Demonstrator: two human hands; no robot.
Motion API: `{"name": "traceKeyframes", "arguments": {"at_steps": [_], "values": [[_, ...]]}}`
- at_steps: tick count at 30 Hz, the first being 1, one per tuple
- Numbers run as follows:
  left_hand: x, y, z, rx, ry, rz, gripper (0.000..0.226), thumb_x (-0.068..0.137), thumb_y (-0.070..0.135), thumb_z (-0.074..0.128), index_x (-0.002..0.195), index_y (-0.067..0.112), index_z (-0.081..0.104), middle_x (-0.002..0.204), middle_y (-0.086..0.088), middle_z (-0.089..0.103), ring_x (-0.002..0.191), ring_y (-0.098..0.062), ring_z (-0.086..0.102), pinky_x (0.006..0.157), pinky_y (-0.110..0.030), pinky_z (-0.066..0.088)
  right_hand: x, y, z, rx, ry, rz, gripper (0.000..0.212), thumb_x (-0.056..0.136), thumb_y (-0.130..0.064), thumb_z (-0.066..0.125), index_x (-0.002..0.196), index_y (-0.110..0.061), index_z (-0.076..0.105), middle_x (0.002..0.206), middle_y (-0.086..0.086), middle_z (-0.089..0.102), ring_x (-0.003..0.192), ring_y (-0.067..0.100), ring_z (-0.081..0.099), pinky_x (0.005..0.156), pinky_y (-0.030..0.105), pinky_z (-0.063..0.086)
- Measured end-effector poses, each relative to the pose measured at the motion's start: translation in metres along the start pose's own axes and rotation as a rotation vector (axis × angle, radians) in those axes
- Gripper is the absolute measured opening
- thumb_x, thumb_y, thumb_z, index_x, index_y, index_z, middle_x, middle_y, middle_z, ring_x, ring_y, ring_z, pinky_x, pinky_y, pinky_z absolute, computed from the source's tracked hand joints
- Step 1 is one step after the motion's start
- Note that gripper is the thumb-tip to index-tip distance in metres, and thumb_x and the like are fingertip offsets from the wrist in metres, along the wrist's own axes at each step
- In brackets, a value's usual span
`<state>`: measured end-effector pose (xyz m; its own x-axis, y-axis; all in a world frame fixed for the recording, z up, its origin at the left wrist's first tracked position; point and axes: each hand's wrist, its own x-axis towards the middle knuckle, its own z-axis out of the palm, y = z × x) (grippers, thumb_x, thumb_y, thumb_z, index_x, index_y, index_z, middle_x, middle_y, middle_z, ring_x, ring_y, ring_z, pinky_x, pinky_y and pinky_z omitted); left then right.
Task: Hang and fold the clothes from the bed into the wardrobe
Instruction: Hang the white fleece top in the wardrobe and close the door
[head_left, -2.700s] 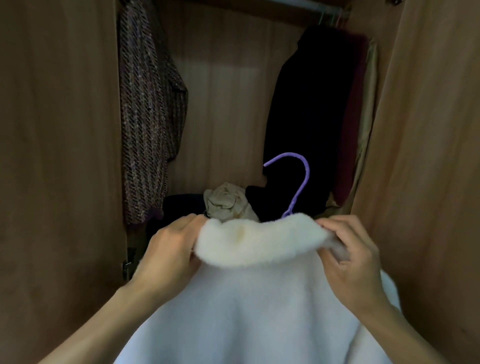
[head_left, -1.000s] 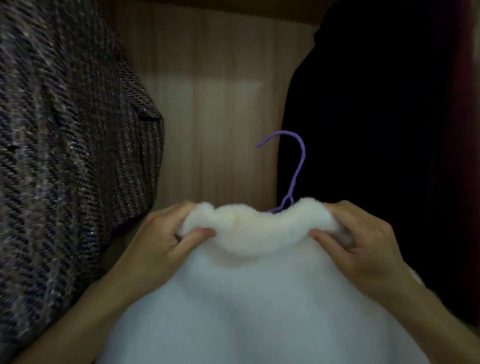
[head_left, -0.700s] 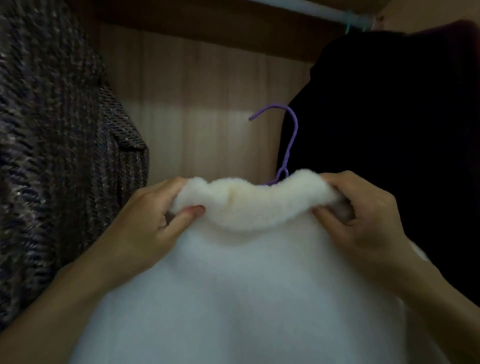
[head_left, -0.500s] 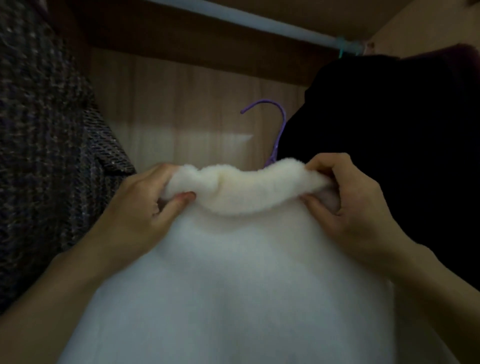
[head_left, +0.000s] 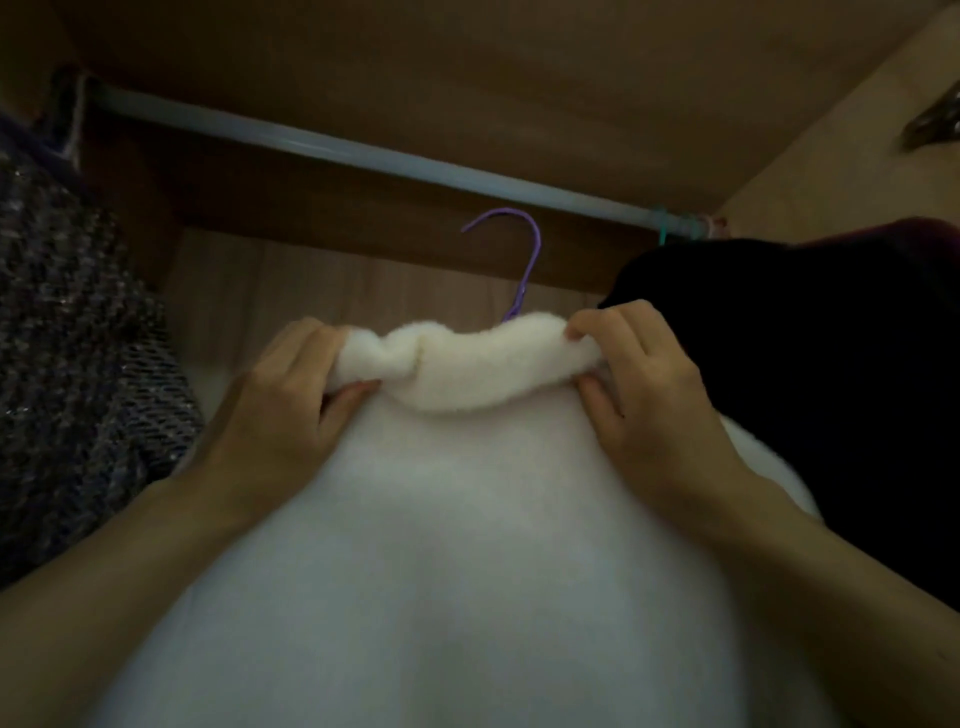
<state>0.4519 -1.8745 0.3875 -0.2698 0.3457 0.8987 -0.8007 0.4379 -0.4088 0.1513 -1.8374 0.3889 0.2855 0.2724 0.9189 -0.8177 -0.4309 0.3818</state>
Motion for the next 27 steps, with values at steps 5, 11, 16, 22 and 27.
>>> {"name": "traceKeyframes", "arguments": {"at_steps": [5, 11, 16, 22, 27], "values": [[0.022, -0.011, 0.026, 0.022, 0.093, 0.018, 0.033, 0.097, 0.037, 0.051, 0.117, 0.011, 0.052, 0.107, -0.012, 0.054, 0.091, -0.034, 0.058, 0.076, -0.045, 0.051, 0.02, 0.018, 0.016, -0.062, 0.023, -0.03, 0.032, 0.087, -0.005, 0.065, 0.118, -0.006, 0.059, 0.112, 0.015, 0.057, 0.102, 0.03, 0.055, 0.08, 0.043, 0.052], [0.062, -0.025, 0.064, 0.045, 0.137, 0.04, 0.032, 0.097, 0.037, 0.05, 0.116, 0.011, 0.051, 0.105, -0.014, 0.055, 0.089, -0.037, 0.058, 0.071, -0.046, 0.054, 0.053, 0.054, 0.023, -0.137, 0.041, -0.029, 0.029, 0.089, -0.01, 0.064, 0.118, -0.01, 0.058, 0.109, 0.016, 0.058, 0.093, 0.035, 0.057, 0.075, 0.051, 0.052], [0.112, -0.032, 0.103, -0.003, 0.144, 0.026, 0.032, 0.095, 0.035, 0.051, 0.116, 0.01, 0.052, 0.103, -0.015, 0.056, 0.087, -0.034, 0.057, 0.07, -0.043, 0.052, 0.09, 0.089, 0.021, -0.185, 0.057, -0.034, 0.027, 0.088, -0.007, 0.063, 0.115, -0.008, 0.06, 0.105, 0.018, 0.058, 0.091, 0.038, 0.056, 0.073, 0.048, 0.051], [0.151, -0.025, 0.143, -0.072, 0.092, -0.043, 0.027, 0.089, 0.012, 0.07, 0.111, 0.001, 0.059, 0.104, -0.017, 0.055, 0.086, -0.037, 0.058, 0.071, -0.049, 0.052, 0.116, 0.125, 0.018, -0.328, -0.011, 0.055, 0.028, 0.089, -0.011, 0.06, 0.116, -0.014, 0.056, 0.101, 0.012, 0.052, 0.088, 0.034, 0.052, 0.069, 0.046, 0.048], [0.141, -0.022, 0.18, -0.139, 0.057, -0.114, 0.027, 0.092, 0.014, 0.068, 0.114, 0.002, 0.057, 0.108, -0.018, 0.054, 0.086, -0.042, 0.059, 0.072, -0.056, 0.053, 0.11, 0.14, 0.021, -0.378, -0.074, 0.026, 0.028, 0.089, -0.011, 0.062, 0.116, -0.015, 0.056, 0.101, 0.013, 0.053, 0.085, 0.032, 0.05, 0.066, 0.039, 0.043]]}}
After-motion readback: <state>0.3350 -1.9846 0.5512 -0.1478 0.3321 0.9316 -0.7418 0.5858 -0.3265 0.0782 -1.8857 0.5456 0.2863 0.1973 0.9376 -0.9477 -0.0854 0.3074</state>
